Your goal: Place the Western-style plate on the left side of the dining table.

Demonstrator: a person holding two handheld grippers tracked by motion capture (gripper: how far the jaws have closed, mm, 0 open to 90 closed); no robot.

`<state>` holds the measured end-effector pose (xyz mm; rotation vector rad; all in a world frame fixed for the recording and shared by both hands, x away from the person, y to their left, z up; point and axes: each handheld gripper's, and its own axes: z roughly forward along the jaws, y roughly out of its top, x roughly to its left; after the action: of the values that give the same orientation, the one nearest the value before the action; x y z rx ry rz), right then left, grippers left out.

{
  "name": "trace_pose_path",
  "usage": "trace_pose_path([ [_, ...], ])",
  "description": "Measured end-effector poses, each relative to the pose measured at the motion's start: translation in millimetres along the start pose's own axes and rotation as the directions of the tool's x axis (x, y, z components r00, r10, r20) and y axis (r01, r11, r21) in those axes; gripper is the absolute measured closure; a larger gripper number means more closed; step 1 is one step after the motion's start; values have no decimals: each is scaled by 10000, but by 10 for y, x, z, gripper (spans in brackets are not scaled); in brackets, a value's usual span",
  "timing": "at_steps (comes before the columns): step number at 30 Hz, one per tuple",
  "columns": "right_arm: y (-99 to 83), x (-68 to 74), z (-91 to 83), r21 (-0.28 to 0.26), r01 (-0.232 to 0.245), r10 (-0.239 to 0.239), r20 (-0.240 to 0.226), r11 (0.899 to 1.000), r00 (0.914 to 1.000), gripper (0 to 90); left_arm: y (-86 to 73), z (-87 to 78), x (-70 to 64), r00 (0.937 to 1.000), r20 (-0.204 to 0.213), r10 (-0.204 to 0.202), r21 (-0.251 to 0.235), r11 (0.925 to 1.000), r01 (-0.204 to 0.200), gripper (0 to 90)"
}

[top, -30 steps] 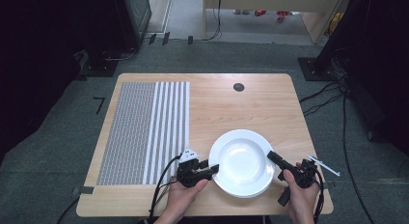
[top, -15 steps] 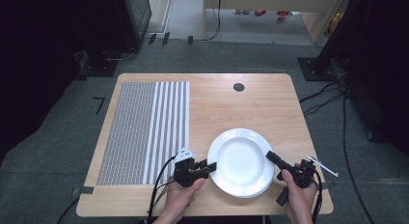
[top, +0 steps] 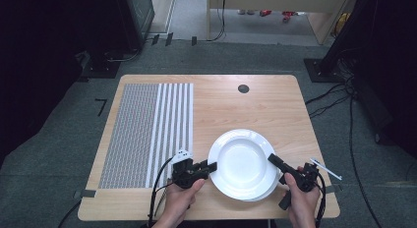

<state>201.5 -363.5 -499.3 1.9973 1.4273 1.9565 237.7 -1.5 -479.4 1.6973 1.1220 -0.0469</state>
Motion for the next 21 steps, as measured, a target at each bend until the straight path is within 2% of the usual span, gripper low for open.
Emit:
trace_pose_path([
  [6, -20, 57, 26, -113, -25, 23, -152, 9999, 9999, 822, 58, -82, 4, 9999, 122, -68, -87, 9999, 69, 686],
  [14, -29, 148, 80, -109, -47, 44, -309, 9999, 9995, 817, 132, -189, -15, 10000, 79, -10, -215, 9998, 11, 692],
  [21, -28, 235, 130, -125, -93, 89, -353, 9999, 9993, 816, 193, -269, 5, 9999, 56, -116, -295, 9995, 118, 699],
])
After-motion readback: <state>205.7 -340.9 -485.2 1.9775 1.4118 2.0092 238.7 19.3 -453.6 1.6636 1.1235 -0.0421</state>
